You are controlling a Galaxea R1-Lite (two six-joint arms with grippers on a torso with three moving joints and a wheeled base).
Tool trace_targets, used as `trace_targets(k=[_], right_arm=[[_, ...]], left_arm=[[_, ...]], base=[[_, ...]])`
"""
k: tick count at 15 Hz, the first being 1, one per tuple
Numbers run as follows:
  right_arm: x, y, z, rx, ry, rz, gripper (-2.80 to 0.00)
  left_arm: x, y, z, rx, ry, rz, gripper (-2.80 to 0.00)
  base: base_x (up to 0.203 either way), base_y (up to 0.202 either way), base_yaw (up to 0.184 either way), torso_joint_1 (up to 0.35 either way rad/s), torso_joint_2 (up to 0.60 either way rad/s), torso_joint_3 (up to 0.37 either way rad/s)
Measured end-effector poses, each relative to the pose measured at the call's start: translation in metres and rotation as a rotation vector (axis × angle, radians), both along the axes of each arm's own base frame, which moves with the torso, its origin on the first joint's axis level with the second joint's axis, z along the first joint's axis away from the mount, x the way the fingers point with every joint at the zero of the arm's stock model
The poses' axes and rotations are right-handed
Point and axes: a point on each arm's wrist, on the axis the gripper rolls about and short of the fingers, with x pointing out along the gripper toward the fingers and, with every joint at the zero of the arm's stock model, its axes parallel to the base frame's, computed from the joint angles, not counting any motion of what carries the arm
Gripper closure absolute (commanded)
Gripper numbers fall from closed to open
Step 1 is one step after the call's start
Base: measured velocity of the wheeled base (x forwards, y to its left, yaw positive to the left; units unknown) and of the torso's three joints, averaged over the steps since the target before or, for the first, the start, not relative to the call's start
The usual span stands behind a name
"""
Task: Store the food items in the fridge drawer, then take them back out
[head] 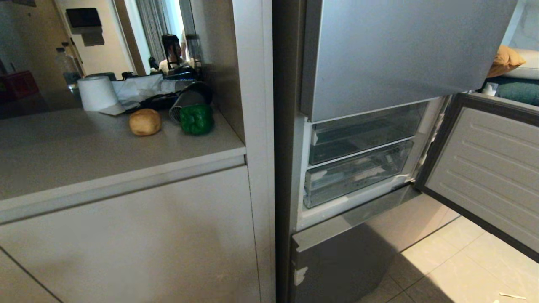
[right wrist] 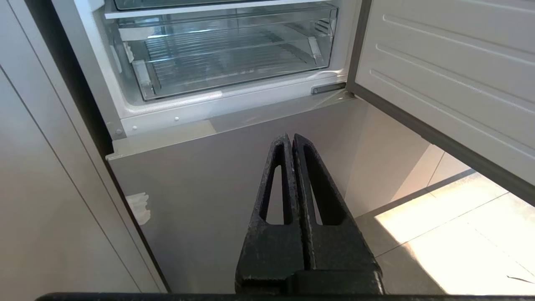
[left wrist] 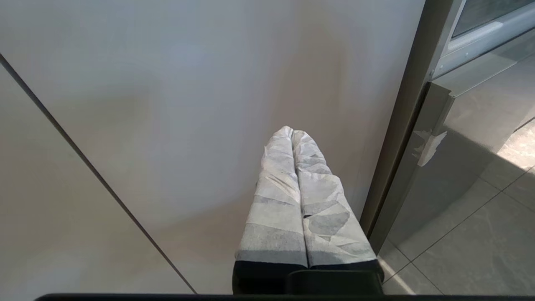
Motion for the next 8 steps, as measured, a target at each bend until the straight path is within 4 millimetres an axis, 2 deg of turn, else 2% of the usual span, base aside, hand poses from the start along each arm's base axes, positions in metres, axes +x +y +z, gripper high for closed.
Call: trace_targets(k=[8], right_arm=[[0.0000, 0.0000, 0.0000, 0.002, 0.000, 0.000, 0.00]], left_arm=[[0.0000, 0.0000, 0.0000, 0.000, 0.000, 0.000, 0.00]], base=[[0.000, 0.000, 0.000, 0.000, 0.00, 0.000]])
